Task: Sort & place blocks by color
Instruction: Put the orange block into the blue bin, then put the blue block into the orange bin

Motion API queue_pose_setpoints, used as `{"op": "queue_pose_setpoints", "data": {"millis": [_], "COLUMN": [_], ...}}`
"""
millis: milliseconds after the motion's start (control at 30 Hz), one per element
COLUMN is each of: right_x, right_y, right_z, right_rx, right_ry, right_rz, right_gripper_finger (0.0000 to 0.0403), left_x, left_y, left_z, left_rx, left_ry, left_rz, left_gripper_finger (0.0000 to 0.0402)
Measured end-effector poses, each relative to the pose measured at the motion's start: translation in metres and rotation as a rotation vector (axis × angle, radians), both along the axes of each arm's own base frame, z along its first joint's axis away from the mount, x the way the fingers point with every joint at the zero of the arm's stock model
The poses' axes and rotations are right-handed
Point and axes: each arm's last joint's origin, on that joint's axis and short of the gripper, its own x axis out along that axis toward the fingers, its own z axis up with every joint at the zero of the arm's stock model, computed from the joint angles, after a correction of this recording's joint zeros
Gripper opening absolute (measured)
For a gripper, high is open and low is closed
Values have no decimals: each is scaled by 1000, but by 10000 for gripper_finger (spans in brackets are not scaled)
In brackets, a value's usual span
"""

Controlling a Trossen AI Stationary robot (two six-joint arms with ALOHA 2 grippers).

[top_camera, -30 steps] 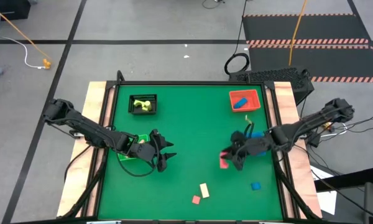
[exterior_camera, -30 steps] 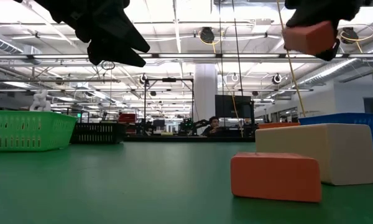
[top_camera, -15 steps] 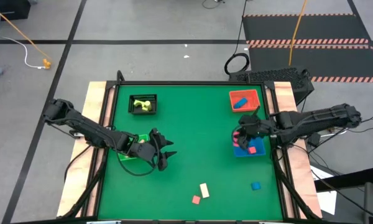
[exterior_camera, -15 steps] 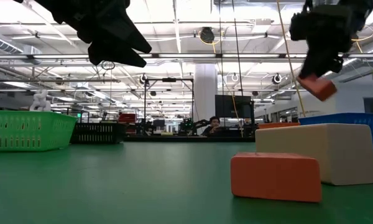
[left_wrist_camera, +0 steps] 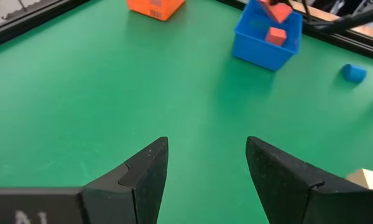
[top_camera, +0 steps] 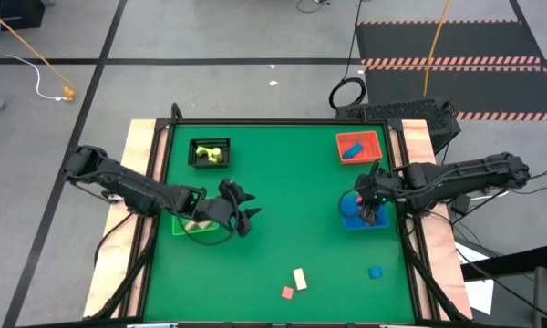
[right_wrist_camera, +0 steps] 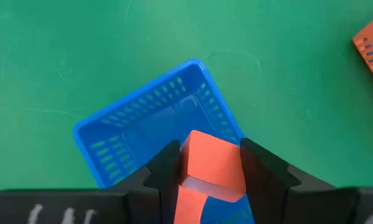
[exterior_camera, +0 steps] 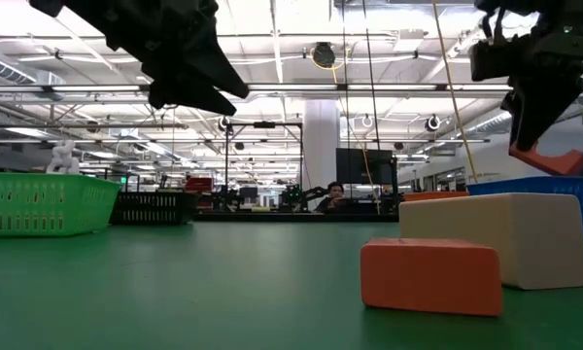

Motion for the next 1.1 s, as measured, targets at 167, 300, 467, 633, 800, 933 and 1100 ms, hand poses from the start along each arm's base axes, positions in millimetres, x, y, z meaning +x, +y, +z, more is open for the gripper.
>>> {"op": "queue_pose_setpoints", "data": {"millis": [167, 300, 467, 633, 800, 933, 1100], "right_x": [2, 2, 1, 2, 5, 2, -4], "right_y": [3, 4, 4, 5, 14, 27, 52], "right_z": [-2, -3, -3, -3, 0, -1, -21], "right_rx": [86, 123, 110, 166, 474, 574, 606], "right_ry": [16, 35, 46, 40, 40, 90, 131], "right_rz": [32, 46, 74, 57, -8, -51, 36], "right_gripper_finger": [142, 164, 201, 239, 249, 244, 243], "left_x": [1, 2, 2, 2, 2, 2, 2], "left_y": [7, 11, 14, 15, 15, 15, 15], "left_z": [0, 0, -1, -1, -1, -1, -1], "left_rx": [1, 4, 4, 4, 4, 4, 20], "left_ry": [2, 4, 9, 9, 9, 10, 16], "left_rz": [27, 37, 47, 49, 48, 48, 37], "left_gripper_finger": [218, 218, 218, 218, 218, 218, 218]}}
